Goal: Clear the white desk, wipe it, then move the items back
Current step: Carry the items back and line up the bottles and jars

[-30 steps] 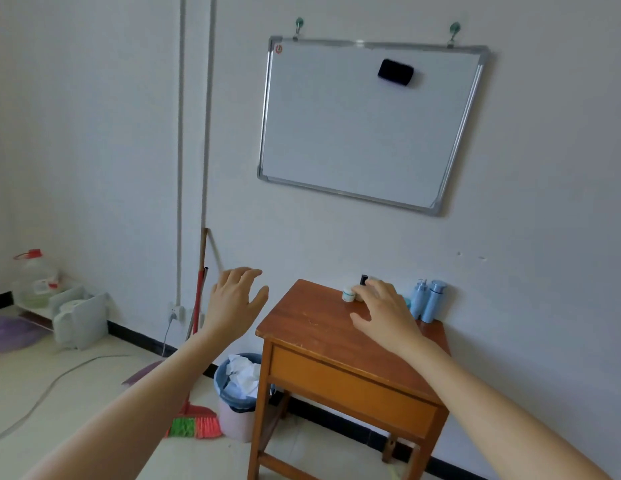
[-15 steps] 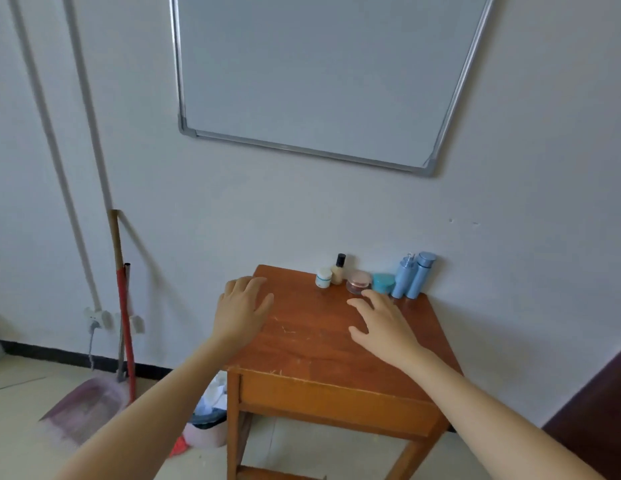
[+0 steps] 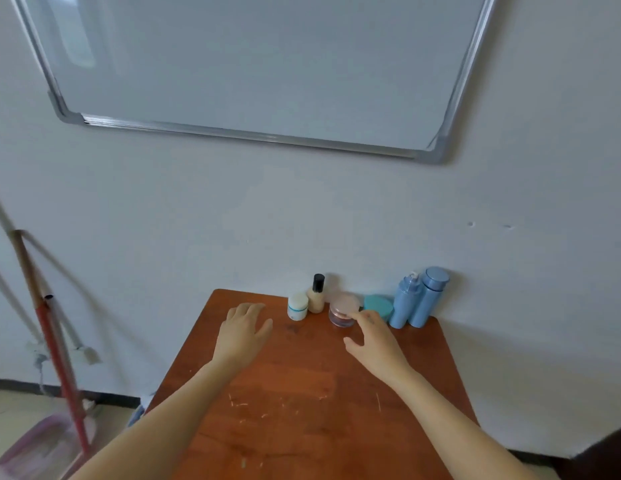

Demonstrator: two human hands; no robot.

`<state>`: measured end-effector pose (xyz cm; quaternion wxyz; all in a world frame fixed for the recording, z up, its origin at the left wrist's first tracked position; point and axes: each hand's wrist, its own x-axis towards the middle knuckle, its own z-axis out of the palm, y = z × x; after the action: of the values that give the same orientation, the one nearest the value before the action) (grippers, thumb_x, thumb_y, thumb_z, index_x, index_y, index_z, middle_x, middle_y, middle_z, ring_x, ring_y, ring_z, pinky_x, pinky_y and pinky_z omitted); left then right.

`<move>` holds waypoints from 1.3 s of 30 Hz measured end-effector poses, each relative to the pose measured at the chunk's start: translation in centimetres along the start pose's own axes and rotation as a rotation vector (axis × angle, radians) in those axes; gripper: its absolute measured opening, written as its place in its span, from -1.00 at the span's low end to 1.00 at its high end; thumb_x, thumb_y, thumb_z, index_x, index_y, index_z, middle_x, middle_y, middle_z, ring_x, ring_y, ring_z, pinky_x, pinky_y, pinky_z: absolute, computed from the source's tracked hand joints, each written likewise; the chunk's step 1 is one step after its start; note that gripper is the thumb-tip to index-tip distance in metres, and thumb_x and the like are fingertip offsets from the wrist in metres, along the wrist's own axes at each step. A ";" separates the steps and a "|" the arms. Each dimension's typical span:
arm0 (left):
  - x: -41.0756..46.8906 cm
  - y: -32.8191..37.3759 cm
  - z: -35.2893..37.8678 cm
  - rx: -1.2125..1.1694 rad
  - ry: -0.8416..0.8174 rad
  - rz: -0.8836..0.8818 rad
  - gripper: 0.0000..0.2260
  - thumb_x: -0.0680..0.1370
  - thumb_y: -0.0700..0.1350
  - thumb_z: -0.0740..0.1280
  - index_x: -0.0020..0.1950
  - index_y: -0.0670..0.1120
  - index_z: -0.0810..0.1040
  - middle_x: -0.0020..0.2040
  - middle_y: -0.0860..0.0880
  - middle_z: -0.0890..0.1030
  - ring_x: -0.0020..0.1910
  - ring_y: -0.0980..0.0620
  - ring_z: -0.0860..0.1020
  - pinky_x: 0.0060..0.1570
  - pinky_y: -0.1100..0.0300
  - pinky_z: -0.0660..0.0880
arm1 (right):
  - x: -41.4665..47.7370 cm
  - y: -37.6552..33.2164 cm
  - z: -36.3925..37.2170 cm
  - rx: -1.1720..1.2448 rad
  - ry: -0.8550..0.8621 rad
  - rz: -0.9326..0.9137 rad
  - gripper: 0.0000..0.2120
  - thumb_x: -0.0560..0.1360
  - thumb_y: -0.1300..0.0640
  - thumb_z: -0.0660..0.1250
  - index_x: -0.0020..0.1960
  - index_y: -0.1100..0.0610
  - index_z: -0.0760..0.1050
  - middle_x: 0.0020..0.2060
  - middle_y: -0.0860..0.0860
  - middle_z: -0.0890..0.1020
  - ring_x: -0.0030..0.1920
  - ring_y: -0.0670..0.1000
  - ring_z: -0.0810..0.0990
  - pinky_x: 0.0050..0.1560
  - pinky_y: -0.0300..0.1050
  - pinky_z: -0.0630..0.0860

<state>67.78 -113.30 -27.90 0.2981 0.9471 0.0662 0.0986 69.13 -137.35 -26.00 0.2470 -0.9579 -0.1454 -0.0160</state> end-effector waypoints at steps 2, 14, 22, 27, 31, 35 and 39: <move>1.2 -0.2 2.2 -0.023 -0.027 -0.068 -0.63 0.57 0.01 0.17 0.36 -0.05 0.34 0.36 -0.04 0.38 0.34 -0.02 0.30 0.24 0.10 0.32 | 2.1 1.7 0.7 0.031 -0.032 -0.008 -0.55 0.50 0.08 0.27 0.36 0.05 0.28 0.26 0.01 0.38 0.23 -0.04 0.38 0.14 -0.29 0.30; 4.0 -3.7 9.0 0.007 -0.223 -0.308 -0.63 0.58 0.02 0.16 0.38 0.00 0.31 0.39 -0.02 0.35 0.36 -0.01 0.31 0.29 0.10 0.34 | 9.5 4.3 5.9 0.253 -0.122 0.122 -0.60 0.49 0.15 0.29 0.31 0.11 0.35 0.13 0.02 0.49 0.13 -0.05 0.46 0.05 -0.28 0.33; 6.3 -4.5 9.9 -0.004 -0.180 -0.300 -0.61 0.57 0.03 0.17 0.39 0.01 0.30 0.37 0.02 0.38 0.31 0.04 0.35 0.23 0.17 0.37 | 17.1 1.9 7.8 0.400 0.077 0.262 -0.69 0.45 0.09 0.36 0.12 0.19 0.41 -0.08 0.03 0.54 -0.07 0.01 0.51 -0.14 -0.20 0.39; 9.4 -3.1 10.9 -0.043 -0.163 -0.169 -0.54 0.53 0.01 0.24 0.41 -0.01 0.26 0.37 0.00 0.35 0.33 0.00 0.32 0.23 0.16 0.34 | 18.3 2.0 10.4 0.296 0.093 0.296 -0.80 0.46 0.09 0.32 -0.06 0.19 0.37 -0.19 0.11 0.55 -0.22 0.07 0.51 -0.37 -0.16 0.27; 12.0 -1.8 12.7 -0.074 -0.176 -0.074 -0.43 0.46 -0.01 0.35 0.42 -0.03 0.23 0.36 -0.03 0.34 0.30 -0.04 0.31 0.20 0.14 0.34 | 18.5 2.5 11.0 0.289 0.033 0.240 -0.71 0.45 0.07 0.34 0.08 0.15 0.36 -0.12 0.06 0.58 -0.16 0.06 0.54 -0.24 -0.17 0.32; 13.6 -1.4 14.8 -0.075 -0.241 -0.074 -0.38 0.42 -0.01 0.37 0.43 -0.04 0.22 0.34 -0.06 0.35 0.28 -0.08 0.29 0.21 0.10 0.31 | 18.5 3.2 11.3 0.242 0.047 0.212 -0.68 0.43 0.03 0.36 0.09 0.12 0.35 -0.17 0.01 0.60 -0.17 0.06 0.59 -0.29 -0.19 0.32; 14.0 -1.9 15.5 -0.118 -0.198 -0.081 -0.46 0.44 -0.04 0.35 0.39 -0.03 0.30 0.31 -0.04 0.42 0.26 -0.07 0.34 0.17 0.15 0.32 | 18.5 3.3 11.5 0.222 0.079 0.177 -0.65 0.42 0.06 0.38 0.14 0.11 0.37 -0.14 -0.02 0.61 -0.14 0.02 0.58 -0.27 -0.23 0.30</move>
<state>84.81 -117.72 -39.37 0.3621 0.9296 0.0687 -0.0040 87.28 -129.63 -35.80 0.3572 -0.9325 -0.0517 -0.0155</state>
